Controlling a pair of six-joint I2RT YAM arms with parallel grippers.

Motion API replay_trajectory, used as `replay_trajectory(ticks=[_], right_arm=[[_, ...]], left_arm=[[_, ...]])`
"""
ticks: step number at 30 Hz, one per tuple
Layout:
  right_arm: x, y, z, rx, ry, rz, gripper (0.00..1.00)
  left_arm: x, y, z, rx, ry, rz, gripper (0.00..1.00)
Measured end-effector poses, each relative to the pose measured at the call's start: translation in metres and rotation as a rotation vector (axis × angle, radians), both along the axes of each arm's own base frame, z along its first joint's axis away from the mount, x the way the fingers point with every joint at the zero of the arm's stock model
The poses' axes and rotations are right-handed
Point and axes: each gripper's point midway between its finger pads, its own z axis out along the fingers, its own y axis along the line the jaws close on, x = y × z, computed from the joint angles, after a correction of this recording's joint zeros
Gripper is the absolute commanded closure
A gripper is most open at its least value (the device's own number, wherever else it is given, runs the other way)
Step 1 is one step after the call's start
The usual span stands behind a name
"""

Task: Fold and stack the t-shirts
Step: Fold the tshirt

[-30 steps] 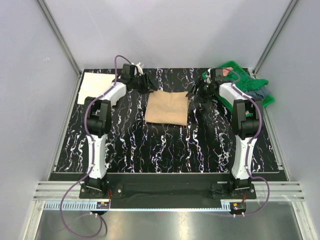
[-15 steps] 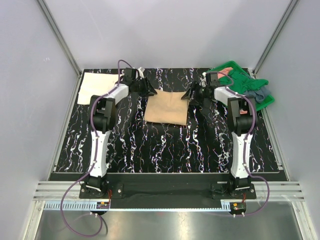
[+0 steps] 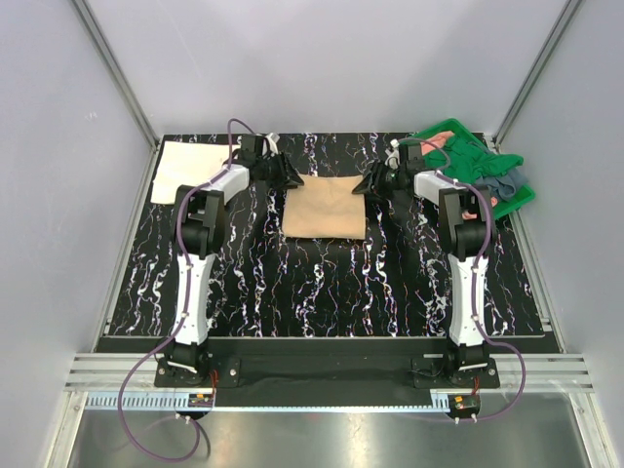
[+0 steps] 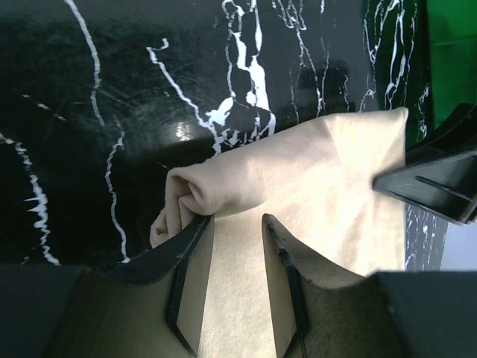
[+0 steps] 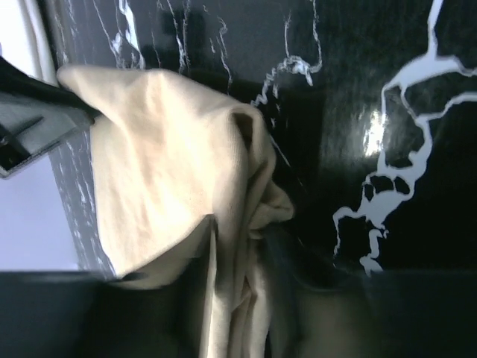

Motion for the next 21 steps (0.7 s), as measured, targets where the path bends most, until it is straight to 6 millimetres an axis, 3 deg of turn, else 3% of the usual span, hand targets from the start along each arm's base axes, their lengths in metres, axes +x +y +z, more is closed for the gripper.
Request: replay_trajectory(ticks=[3,15,21], right_arm=[[0.006,0.001,0.009,0.025,-0.041,0.022,0.44],[0.024,-0.004,0.012,0.145,-0.058,0.034,0.42],[0.032,0.000,0.007,0.180,-0.055,0.023,0.60]], left_arm=[[0.002,0.005,-0.001,0.008,-0.001,0.009,0.58],[0.005,0.008,0.004,0.009,-0.015,0.003,0.56],[0.006,0.010,0.004,0.010,-0.016,0.007,0.56]])
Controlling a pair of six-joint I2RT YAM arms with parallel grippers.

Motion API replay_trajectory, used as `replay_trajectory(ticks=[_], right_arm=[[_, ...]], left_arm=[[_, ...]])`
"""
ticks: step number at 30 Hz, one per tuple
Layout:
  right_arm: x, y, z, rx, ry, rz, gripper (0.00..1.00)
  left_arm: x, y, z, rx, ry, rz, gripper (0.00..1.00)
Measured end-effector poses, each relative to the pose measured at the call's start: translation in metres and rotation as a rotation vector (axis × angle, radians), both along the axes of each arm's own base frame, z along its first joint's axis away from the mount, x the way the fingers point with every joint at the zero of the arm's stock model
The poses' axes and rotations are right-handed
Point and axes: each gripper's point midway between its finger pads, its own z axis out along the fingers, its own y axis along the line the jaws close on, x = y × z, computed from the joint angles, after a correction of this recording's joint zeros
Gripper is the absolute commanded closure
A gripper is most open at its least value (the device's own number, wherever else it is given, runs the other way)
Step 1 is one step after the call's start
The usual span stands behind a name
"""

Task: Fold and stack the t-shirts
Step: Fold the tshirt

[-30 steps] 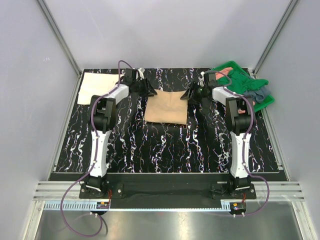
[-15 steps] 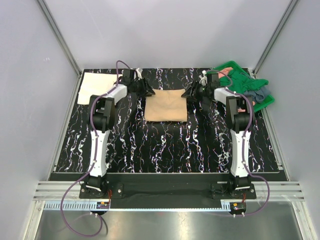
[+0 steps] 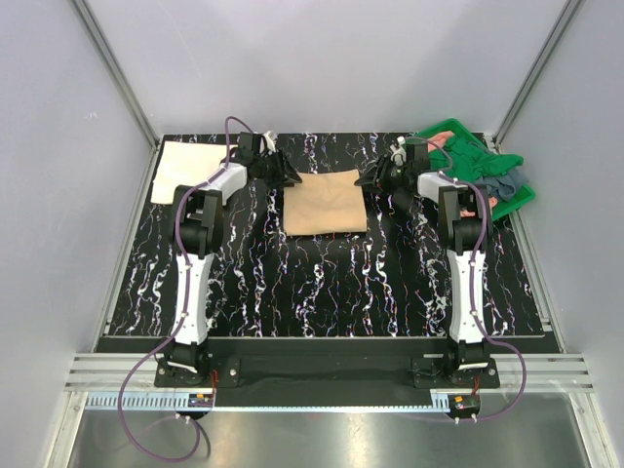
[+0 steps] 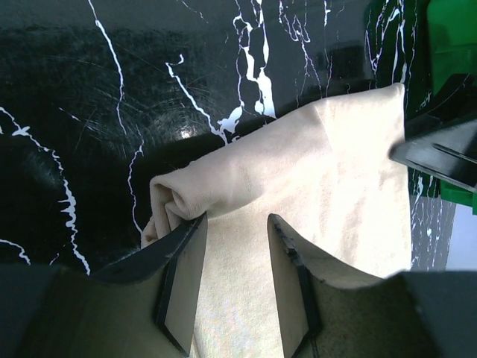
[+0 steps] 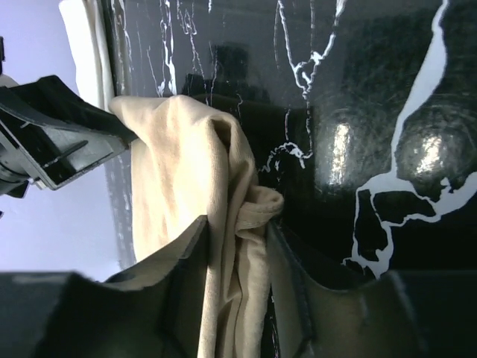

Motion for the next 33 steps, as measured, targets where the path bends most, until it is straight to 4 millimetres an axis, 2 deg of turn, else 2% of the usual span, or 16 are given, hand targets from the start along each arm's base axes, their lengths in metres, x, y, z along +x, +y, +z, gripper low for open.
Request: replay_trajectory(ticks=[5,6,9,14,19,22,24,25,26,28,30,33], right_arm=[[0.007,0.004,-0.003,0.050,-0.026,-0.011,0.78],[0.008,0.005,-0.003,0.059,-0.036,-0.012,0.88],[0.010,0.008,-0.001,0.097,-0.071,-0.019,0.97],[0.007,0.008,-0.002,0.124,-0.118,-0.024,1.00],[-0.023,0.006,-0.009,0.144,-0.027,-0.037,1.00],[-0.051,0.005,-0.012,0.149,0.052,-0.049,0.97],[-0.076,0.004,-0.013,0.145,0.106,-0.055,0.91],[-0.087,0.003,-0.013,0.140,0.122,-0.058,0.87],[-0.099,0.001,-0.012,0.136,0.143,-0.061,0.77],[-0.119,-0.001,-0.011,0.128,0.171,-0.062,0.68],[-0.131,0.000,-0.009,0.132,0.187,-0.055,0.59],[-0.138,-0.001,-0.002,0.125,0.184,-0.052,0.48]], left_arm=[[0.000,0.003,-0.003,0.004,0.006,0.007,0.56],[-0.001,0.004,-0.004,0.004,0.009,0.009,0.56],[0.001,0.010,-0.005,-0.003,0.017,0.023,0.56],[-0.001,0.018,-0.007,-0.027,0.047,0.057,0.56],[-0.025,0.021,-0.007,-0.025,0.101,0.074,0.56],[-0.052,0.020,-0.006,-0.008,0.141,0.076,0.55],[-0.077,0.018,-0.005,0.023,0.174,0.077,0.55],[-0.089,0.017,-0.005,0.040,0.184,0.075,0.54],[-0.100,0.015,-0.004,0.053,0.195,0.071,0.53],[-0.118,0.013,-0.004,0.074,0.214,0.063,0.52],[-0.136,0.010,-0.004,0.101,0.228,0.049,0.50],[-0.144,0.012,0.002,0.130,0.222,0.042,0.49]])
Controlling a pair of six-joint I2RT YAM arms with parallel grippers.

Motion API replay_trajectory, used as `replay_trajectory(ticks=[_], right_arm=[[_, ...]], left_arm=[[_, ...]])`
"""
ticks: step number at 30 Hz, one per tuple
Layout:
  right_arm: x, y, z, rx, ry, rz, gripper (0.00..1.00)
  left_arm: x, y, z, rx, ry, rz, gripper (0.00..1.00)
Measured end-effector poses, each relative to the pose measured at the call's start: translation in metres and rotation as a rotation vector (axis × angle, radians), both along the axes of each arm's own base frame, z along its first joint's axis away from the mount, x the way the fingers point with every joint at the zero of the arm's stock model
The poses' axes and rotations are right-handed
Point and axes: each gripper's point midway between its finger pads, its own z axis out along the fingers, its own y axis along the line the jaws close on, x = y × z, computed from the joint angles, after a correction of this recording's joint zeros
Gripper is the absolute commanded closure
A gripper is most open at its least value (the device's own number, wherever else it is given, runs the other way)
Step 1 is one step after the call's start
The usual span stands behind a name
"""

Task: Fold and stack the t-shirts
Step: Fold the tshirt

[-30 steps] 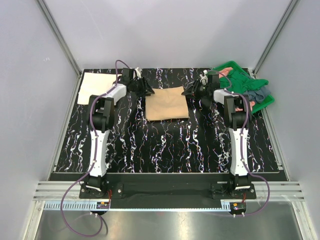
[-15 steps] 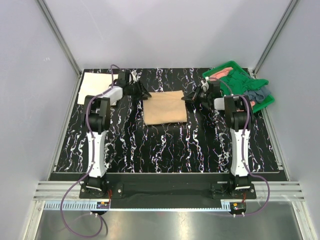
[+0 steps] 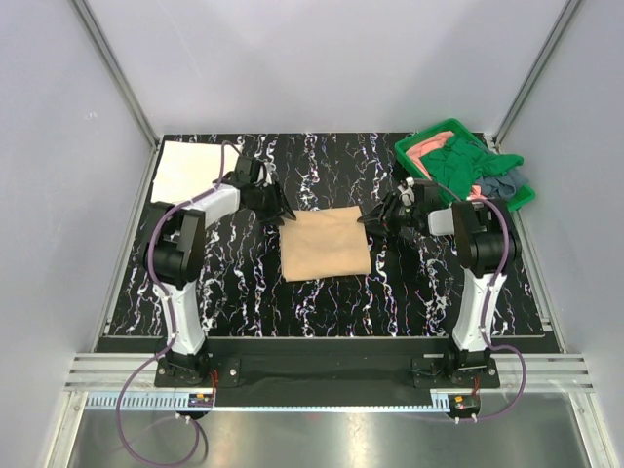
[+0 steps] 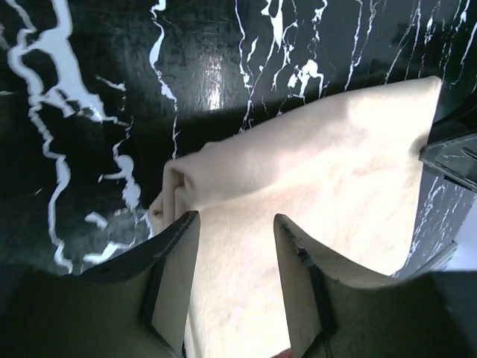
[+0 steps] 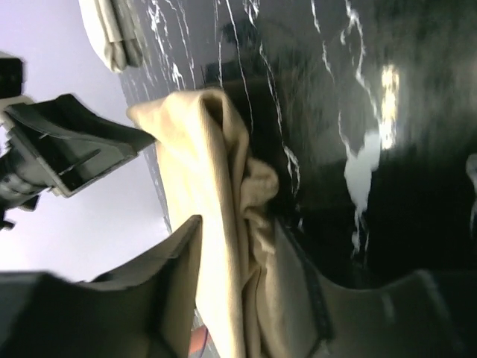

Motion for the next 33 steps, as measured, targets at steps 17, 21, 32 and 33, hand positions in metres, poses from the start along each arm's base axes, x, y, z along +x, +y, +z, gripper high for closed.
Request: replay_trajectory(ticks=[17,21,32,33], right_arm=[[-0.038,-0.013,0.079,-0.182,-0.066,0.017,0.77],[-0.062,0.020,0.077,-0.154,-0.053,0.137,0.79],[-0.094,0.043,0.013,-0.132,0.062,0.280,0.80],[-0.096,0.044,0.004,-0.124,0.075,0.288,0.80]], left_arm=[[0.016,-0.004,0.044,0.023,-0.097,-0.104,0.70],[0.023,0.001,0.016,0.074,-0.059,-0.099,0.72],[0.039,0.014,-0.018,0.180,-0.034,-0.086,0.72],[0.039,0.015,-0.018,0.182,-0.036,-0.086,0.72]])
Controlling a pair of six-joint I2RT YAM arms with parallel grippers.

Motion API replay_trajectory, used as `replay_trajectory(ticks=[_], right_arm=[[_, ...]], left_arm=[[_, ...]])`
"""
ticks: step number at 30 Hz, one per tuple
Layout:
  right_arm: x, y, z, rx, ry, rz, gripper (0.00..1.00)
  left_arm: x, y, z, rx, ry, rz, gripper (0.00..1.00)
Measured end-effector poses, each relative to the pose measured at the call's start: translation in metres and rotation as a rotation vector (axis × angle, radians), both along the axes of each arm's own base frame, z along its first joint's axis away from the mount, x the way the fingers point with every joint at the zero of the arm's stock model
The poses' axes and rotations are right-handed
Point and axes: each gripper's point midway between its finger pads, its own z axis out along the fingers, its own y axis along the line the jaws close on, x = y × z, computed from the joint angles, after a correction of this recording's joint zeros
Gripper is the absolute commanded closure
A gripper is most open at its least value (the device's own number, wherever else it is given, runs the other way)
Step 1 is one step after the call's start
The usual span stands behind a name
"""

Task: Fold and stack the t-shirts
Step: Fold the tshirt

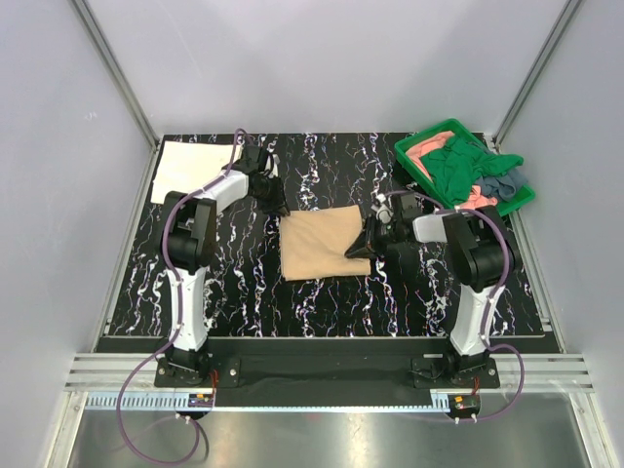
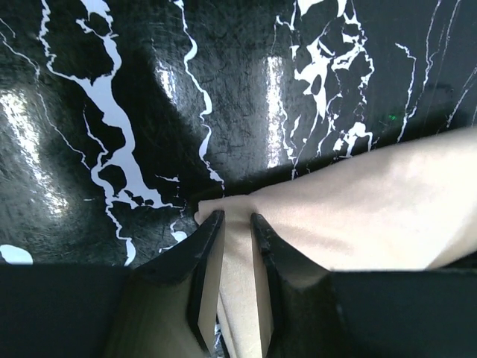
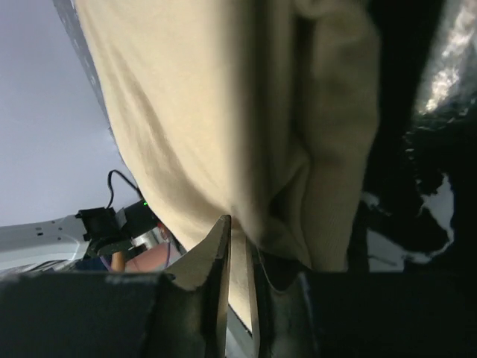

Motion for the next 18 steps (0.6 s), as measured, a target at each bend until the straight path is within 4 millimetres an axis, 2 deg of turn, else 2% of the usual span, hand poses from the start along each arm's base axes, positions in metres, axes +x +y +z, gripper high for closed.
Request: replay_trajectory(ticks=[2,6,8,11,15,18], right_arm=[[-0.005,0.001,-0.011,0.023,0.035,0.010,0.79],[-0.003,0.001,-0.007,0.054,0.023,0.011,0.80],[-0.003,0.000,-0.004,0.057,0.021,0.004,0.88],[-0.001,0.001,0.012,0.078,-0.002,0.003,1.00],[-0.001,0.011,0.044,0.130,-0.053,0.030,1.00],[-0.001,0.023,0.058,0.155,-0.067,0.059,1.00]], left_arm=[[0.001,0.001,-0.001,0.004,0.001,0.001,0.72],[0.001,0.002,-0.001,-0.001,0.002,0.002,0.69],[0.002,0.003,0.000,-0.009,0.004,0.002,0.68],[0.005,0.003,0.000,-0.021,0.003,0.000,0.67],[0.005,0.003,0.001,-0.042,0.008,-0.004,0.65],[0.005,0.001,0.002,-0.056,0.013,-0.009,0.65]])
